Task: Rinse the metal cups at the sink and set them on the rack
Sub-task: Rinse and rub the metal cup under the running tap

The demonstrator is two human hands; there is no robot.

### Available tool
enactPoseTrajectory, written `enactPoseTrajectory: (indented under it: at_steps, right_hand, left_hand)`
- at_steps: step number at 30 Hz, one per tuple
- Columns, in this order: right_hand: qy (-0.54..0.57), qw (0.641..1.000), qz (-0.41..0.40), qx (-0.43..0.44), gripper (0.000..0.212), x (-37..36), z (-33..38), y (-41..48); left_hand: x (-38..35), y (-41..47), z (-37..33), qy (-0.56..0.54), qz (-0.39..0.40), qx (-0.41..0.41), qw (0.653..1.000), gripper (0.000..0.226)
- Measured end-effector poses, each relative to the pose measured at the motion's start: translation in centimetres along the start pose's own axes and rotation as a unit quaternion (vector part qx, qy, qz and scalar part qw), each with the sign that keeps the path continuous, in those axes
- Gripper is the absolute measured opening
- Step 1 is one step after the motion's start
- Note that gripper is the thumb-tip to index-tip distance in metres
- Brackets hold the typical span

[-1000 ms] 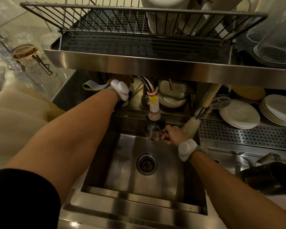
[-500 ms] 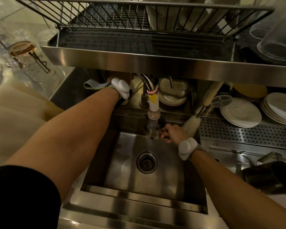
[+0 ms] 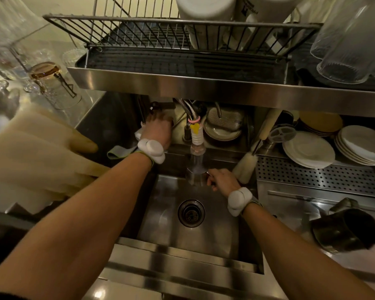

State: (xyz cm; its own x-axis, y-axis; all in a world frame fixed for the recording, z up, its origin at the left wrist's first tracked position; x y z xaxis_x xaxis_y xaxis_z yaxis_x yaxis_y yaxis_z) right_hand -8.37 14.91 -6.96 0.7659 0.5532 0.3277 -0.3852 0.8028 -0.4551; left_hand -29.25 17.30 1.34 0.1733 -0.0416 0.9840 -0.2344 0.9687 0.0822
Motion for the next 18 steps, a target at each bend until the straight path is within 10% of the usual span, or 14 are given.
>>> enactPoseTrajectory:
  at_steps: [18]
  right_hand:
    - [0.09,0.994,-0.063,0.023,0.04,-1.7,-1.1,-1.2]
  left_hand:
    - [-4.6,-5.0,0.4,-0.075,0.13,0.013,0.989,0.025]
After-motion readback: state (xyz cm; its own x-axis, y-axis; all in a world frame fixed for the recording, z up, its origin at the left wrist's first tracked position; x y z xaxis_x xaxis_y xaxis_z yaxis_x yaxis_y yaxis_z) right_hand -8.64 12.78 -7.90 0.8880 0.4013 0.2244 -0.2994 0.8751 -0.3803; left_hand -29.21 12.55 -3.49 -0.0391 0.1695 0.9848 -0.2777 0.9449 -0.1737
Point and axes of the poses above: each hand's wrist, its own y-axis towards the middle knuckle, its own x-axis out of the back of the hand, z = x × y, the point moved 3 cm from there along y, towards the middle knuckle, and after that the axes turned 13 degrees about y, right-handed, at the moved point
